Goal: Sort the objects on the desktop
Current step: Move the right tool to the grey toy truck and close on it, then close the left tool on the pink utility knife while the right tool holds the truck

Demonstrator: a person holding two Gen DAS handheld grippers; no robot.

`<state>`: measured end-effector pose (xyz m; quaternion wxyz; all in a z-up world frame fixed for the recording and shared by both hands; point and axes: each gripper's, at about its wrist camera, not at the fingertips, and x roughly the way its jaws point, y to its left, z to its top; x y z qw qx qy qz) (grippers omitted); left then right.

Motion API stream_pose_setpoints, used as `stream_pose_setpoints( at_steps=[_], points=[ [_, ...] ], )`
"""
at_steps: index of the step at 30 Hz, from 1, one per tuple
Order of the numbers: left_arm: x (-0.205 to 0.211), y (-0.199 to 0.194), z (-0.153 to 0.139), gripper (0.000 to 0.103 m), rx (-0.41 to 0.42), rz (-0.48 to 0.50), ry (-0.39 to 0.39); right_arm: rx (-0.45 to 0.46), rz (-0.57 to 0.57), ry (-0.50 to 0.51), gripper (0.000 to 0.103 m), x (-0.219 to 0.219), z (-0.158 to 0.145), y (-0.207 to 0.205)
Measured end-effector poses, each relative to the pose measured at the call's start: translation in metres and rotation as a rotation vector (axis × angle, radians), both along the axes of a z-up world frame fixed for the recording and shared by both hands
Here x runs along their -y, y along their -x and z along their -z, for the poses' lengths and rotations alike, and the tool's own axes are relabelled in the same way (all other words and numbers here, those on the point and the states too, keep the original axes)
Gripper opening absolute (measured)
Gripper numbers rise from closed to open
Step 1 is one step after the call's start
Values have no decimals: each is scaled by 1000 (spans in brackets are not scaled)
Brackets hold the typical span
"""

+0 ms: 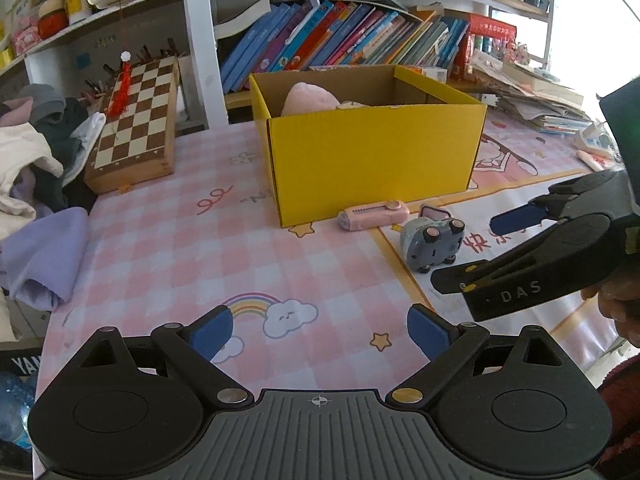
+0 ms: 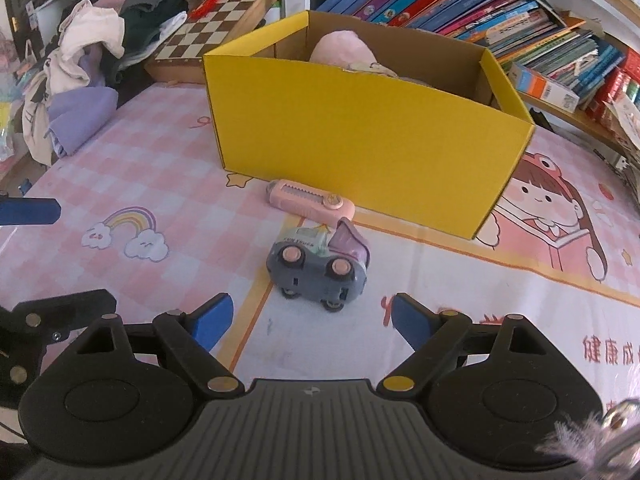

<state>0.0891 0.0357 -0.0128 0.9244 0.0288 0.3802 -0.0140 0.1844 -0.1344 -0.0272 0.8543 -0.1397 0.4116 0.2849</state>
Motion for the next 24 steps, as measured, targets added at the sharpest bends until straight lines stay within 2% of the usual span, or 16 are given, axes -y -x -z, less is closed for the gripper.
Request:
stream_pose_setpoints(
  at_steps=[10, 16, 24],
  points=[
    [-2, -13, 1, 96, -24, -60, -15, -28, -54, 21, 81, -15, 9, -28],
    [-1, -21, 0, 96, -32, -76, -22, -52, -72, 32, 66, -17, 14, -41],
    [7, -29, 0, 96, -41, -67, -34, -54, -89, 16, 65, -14, 14, -50]
  ],
)
